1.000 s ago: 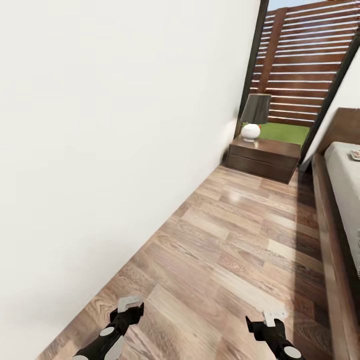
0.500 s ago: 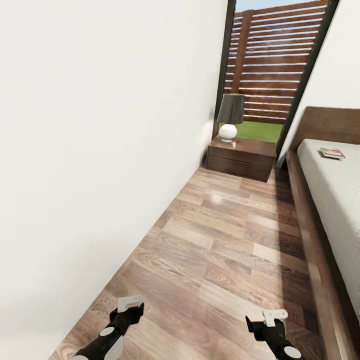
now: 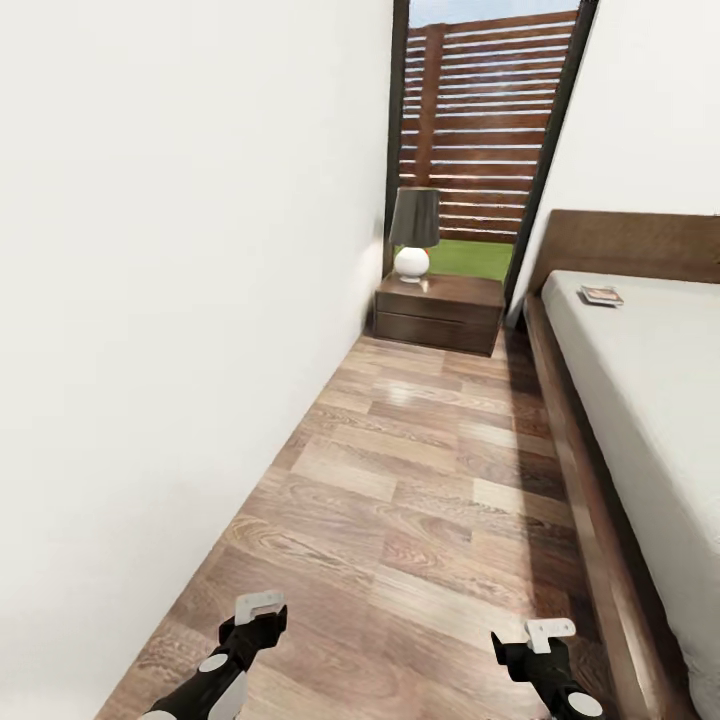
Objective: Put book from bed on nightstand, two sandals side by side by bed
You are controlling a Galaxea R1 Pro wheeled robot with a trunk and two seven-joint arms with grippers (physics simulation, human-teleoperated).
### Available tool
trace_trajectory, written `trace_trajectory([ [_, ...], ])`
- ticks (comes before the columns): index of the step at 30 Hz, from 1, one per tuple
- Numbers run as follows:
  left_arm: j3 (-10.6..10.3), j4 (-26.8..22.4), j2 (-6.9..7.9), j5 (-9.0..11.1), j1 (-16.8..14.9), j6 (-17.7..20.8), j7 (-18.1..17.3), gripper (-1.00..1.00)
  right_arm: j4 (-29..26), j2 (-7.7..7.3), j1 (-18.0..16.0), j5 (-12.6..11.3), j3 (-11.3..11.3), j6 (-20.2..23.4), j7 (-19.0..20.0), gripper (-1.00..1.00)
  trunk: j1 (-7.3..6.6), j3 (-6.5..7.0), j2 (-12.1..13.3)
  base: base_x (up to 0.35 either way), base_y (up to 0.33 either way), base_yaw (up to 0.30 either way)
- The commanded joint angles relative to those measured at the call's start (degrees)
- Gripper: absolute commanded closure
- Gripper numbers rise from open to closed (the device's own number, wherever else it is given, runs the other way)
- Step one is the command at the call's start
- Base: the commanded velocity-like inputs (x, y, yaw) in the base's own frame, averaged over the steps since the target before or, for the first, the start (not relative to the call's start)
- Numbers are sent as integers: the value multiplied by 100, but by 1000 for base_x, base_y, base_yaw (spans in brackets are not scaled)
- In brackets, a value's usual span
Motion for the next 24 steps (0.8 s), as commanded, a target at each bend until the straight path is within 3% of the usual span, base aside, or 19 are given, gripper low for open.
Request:
trace_trajectory([
  [1,-47,-5,2,46,-2,-18,27,-100,7,-6,-5,-61,39,-25,-2,-100,-1,-4,-2,141,81,-269],
  [11,-49,-23,-2,43,-2,-7,27,-100,7,-6,-5,-61,39,-22,-7,-100,-1,-4,-2,265,163,-257],
  [24,-50,-23,0,43,-2,-5,27,-100,8,-6,-5,-52,39,-19,-6,-100,-1,-4,-2,308,154,-139],
])
